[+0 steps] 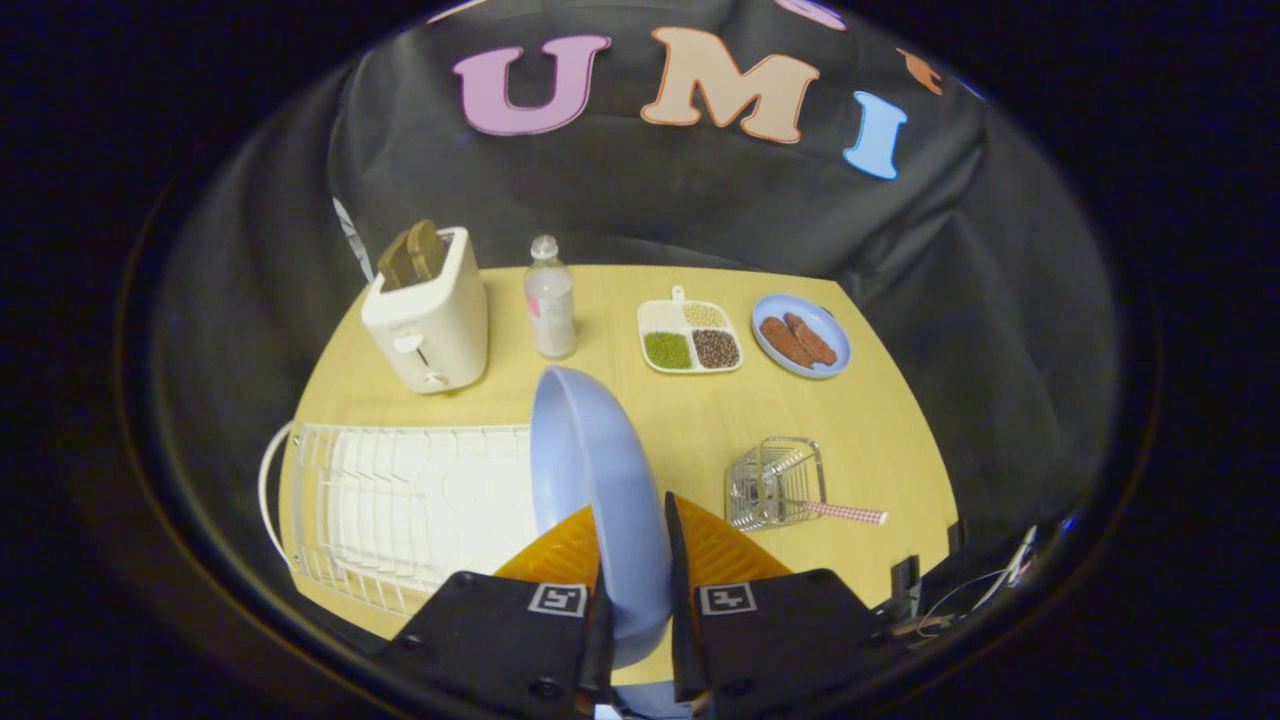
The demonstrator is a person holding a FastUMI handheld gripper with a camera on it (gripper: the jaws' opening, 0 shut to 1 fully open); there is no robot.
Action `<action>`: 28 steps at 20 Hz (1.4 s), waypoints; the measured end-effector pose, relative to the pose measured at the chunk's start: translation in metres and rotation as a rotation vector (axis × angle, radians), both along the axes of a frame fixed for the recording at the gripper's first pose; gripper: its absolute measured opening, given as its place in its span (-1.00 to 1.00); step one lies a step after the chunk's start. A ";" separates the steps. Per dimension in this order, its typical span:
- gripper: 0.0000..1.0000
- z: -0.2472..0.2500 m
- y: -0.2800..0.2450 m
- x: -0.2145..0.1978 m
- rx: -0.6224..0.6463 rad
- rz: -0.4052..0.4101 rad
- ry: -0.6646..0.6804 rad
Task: Take the plate from the dish rack, then take the spoon from the basket and place it into the plate.
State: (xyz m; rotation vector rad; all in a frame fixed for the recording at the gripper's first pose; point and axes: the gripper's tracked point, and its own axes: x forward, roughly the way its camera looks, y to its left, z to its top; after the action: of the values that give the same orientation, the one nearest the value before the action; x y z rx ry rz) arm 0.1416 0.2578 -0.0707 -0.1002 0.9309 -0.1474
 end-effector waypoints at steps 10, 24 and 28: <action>-0.47 0.033 -0.054 -0.061 0.431 0.002 -0.053; -0.47 -0.035 -0.171 -0.168 0.710 -0.010 -0.162; -0.47 -0.083 -0.201 -0.175 0.757 -0.094 -0.147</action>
State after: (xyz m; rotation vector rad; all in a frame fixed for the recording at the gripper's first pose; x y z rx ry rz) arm -0.0333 0.0566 -0.1538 0.6470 0.7932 0.1165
